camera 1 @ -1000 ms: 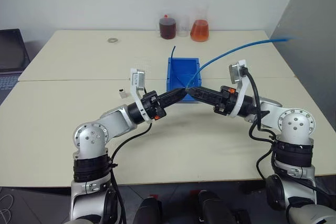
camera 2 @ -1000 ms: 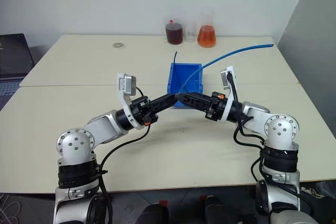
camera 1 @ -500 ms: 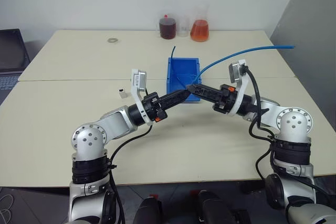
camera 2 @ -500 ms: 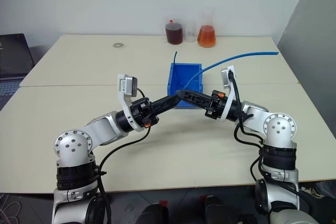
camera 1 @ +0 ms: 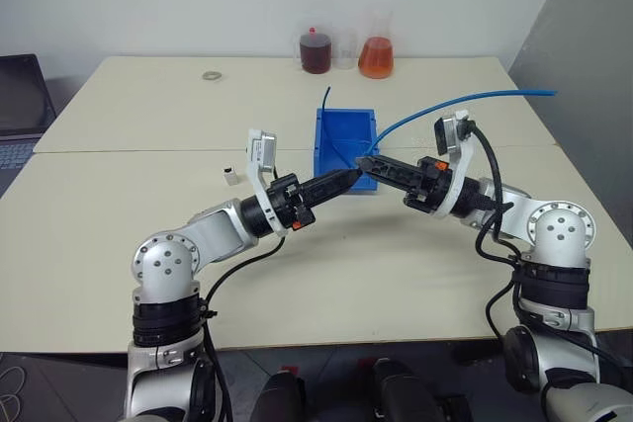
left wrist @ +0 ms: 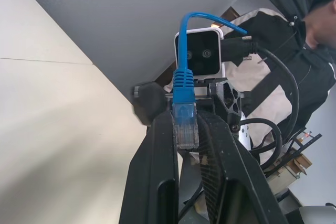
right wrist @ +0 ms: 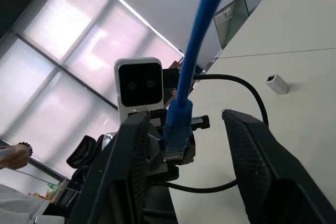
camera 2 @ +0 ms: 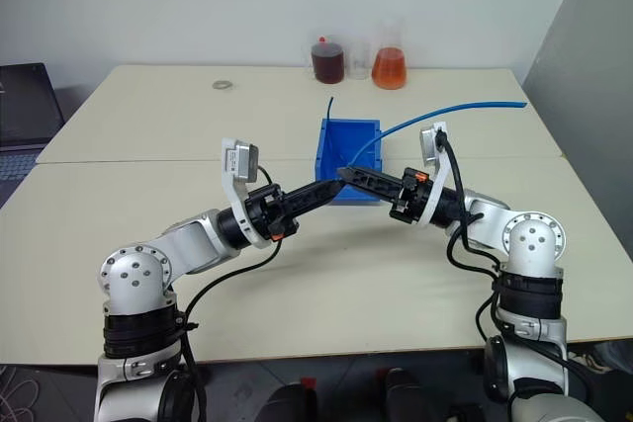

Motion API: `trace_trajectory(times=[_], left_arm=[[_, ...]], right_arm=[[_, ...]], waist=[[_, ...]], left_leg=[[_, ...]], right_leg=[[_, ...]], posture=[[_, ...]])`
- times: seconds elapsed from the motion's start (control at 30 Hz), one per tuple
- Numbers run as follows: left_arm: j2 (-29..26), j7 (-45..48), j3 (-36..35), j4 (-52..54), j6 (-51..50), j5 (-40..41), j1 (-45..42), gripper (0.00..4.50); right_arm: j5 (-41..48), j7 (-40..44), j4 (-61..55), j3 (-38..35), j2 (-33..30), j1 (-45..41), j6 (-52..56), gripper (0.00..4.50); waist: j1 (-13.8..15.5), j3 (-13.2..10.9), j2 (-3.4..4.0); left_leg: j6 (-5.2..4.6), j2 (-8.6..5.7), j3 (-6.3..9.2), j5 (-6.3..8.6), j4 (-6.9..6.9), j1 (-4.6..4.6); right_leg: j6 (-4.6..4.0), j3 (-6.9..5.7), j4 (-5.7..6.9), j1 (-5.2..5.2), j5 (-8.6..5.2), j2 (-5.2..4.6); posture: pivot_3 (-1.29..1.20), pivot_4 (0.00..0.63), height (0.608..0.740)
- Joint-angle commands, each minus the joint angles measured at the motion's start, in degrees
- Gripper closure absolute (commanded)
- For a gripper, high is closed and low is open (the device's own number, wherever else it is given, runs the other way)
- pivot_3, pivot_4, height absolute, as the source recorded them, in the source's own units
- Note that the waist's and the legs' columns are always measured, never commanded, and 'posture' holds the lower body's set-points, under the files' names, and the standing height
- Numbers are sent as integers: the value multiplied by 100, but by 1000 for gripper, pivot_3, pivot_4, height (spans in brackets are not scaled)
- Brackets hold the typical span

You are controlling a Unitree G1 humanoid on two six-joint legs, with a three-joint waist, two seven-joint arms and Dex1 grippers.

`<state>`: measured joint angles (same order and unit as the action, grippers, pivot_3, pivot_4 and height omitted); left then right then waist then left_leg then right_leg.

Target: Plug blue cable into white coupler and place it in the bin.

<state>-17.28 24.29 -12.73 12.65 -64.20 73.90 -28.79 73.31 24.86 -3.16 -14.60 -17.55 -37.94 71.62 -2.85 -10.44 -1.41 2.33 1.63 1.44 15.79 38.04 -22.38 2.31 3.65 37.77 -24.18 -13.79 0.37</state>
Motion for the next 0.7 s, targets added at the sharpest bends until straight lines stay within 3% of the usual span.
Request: trace_trajectory(times=[0.03, 0.2, 0.47, 0.5, 0.7], left_arm=[[-27, 19, 16, 162, 129, 128, 1, 4253], [-62, 54, 43, 134, 166, 72, -2, 4253], [-192, 198, 149, 237, 355, -182, 105, 4253], [-222, 237, 153, 231, 356, -178, 129, 3553], [-393, 412, 85, 258, 345, -98, 208, 2594]], right_arm=[[266, 47, -48, -88, -99, -170, 4, 3369], [302, 115, -19, -37, -163, -182, 29, 4355], [232, 154, -97, 72, -192, -174, -28, 4369], [194, 147, -92, 84, -190, -183, -64, 4369], [-3, 190, 46, 121, -245, -233, -202, 4369]], waist=[[0, 0, 0], [-1, 0, 0], [0, 0, 0], [-1, 0, 0], [-2, 0, 0]], left_leg=[[0, 0, -1, 0, 0, 0], [0, 0, 0, 0, -1, -1], [0, 0, 0, 0, -2, -3], [0, 0, -1, 0, -3, -2], [0, 0, -1, 0, -4, -3]], right_leg=[[0, 0, 0, 0, 0, 0], [0, 0, -3, 0, 0, 0], [0, 0, -4, -1, 0, 0], [0, 1, -5, -1, 0, 0], [1, 1, -6, -4, -1, 0]], posture=[[0, 150, 740], [0, 150, 740], [0, 150, 740], [0, 150, 740], [0, 150, 740]])
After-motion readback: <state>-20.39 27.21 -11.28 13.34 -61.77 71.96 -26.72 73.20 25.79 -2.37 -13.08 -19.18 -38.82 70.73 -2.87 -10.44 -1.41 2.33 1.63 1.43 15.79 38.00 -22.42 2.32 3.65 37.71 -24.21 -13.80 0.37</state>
